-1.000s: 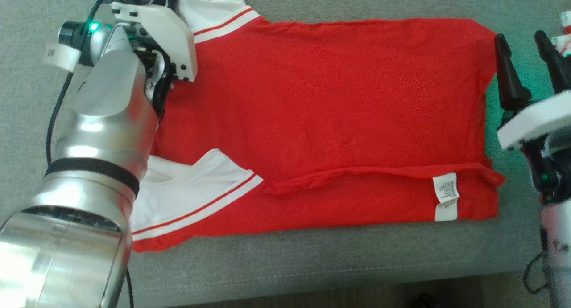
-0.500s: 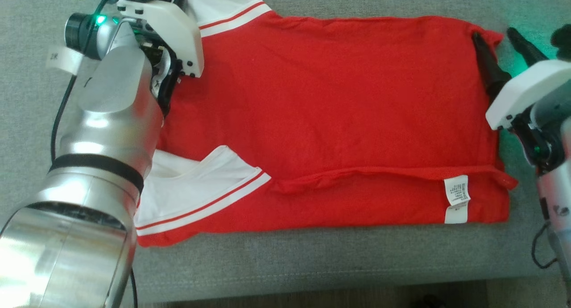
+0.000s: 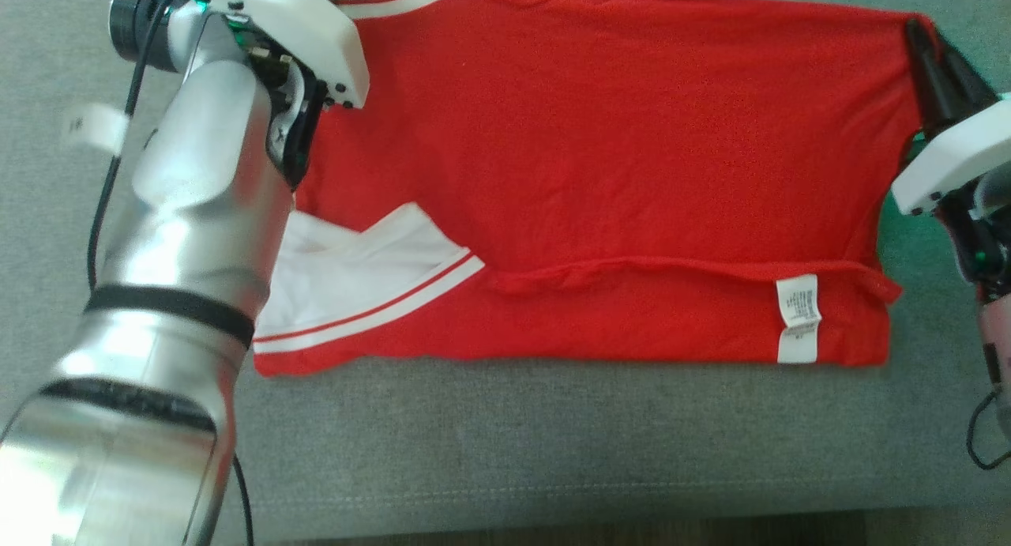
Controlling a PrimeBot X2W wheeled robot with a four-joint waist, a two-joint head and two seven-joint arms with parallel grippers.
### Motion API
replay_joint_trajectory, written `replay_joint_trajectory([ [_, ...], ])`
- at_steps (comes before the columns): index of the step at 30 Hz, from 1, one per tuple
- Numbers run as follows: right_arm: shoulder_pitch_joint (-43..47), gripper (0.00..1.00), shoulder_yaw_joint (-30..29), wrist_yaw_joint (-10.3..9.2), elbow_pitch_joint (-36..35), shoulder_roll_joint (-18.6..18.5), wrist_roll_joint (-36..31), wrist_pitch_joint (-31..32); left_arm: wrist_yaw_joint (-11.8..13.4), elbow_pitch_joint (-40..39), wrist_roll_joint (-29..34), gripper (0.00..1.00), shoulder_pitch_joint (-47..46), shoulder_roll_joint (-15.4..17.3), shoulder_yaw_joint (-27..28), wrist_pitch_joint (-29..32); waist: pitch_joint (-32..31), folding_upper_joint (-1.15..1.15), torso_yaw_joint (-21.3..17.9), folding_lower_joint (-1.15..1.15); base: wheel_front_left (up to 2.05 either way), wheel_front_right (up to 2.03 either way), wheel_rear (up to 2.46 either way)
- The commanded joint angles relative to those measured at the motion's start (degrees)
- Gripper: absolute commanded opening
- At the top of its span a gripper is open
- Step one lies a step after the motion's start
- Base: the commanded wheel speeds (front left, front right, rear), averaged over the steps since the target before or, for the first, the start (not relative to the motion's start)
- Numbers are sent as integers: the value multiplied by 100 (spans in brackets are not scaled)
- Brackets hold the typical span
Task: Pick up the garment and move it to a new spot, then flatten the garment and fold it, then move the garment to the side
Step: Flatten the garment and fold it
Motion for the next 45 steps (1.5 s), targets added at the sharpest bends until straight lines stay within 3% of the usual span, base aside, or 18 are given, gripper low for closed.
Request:
replay_joint_trajectory([
  [1,-19,0,-28,37,-255,-132,-32,-99,89,-565,-7,0,133,316,195,-68,-102,0,44,0,0,0,0],
  [7,297,0,-88,37,-459,-132,-38,-113,223,-2272,89,0,1262,459,457,-70,-283,0,93,0,0,0,0],
  [15,1034,0,-42,37,-818,-61,58,-40,201,-3815,239,0,2862,582,630,-70,-358,0,104,0,0,0,0],
  [21,1480,0,-30,37,-988,59,85,12,212,-4446,328,0,3839,571,689,-71,-421,0,59,0,0,0,0],
  [30,1818,0,-68,37,-969,169,73,-33,230,-4391,202,0,4725,491,863,-71,-526,0,-9,0,0,0,0],
  [31,1848,0,-68,37,-968,177,66,-37,222,-4316,168,7,4767,478,871,-71,-537,0,-4,0,0,0,0],
  [32,1890,0,-58,37,-958,183,54,-20,210,-4230,133,41,4798,464,870,-71,-551,0,0,0,0,0,0],
  [33,1938,23,-52,37,-945,187,38,3,212,-4145,100,78,4817,449,875,-69,-564,0,6,0,0,0,0],
  [34,1988,48,-61,37,-939,201,18,2,225,-4045,63,100,4838,433,881,-37,-583,0,12,0,0,0,0],
  [35,2045,91,-78,37,-925,220,0,8,235,-3953,25,100,4858,419,887,1,-607,0,15,0,0,0,0],
  [36,2114,100,-96,37,-913,234,-34,9,244,-3895,6,100,4870,409,889,2,-636,0,21,0,0,0,0],
  [45,2837,100,-369,37,-1569,603,-433,-247,550,-4144,148,100,5238,493,953,-48,-951,0,-11,0,0,0,0],
])
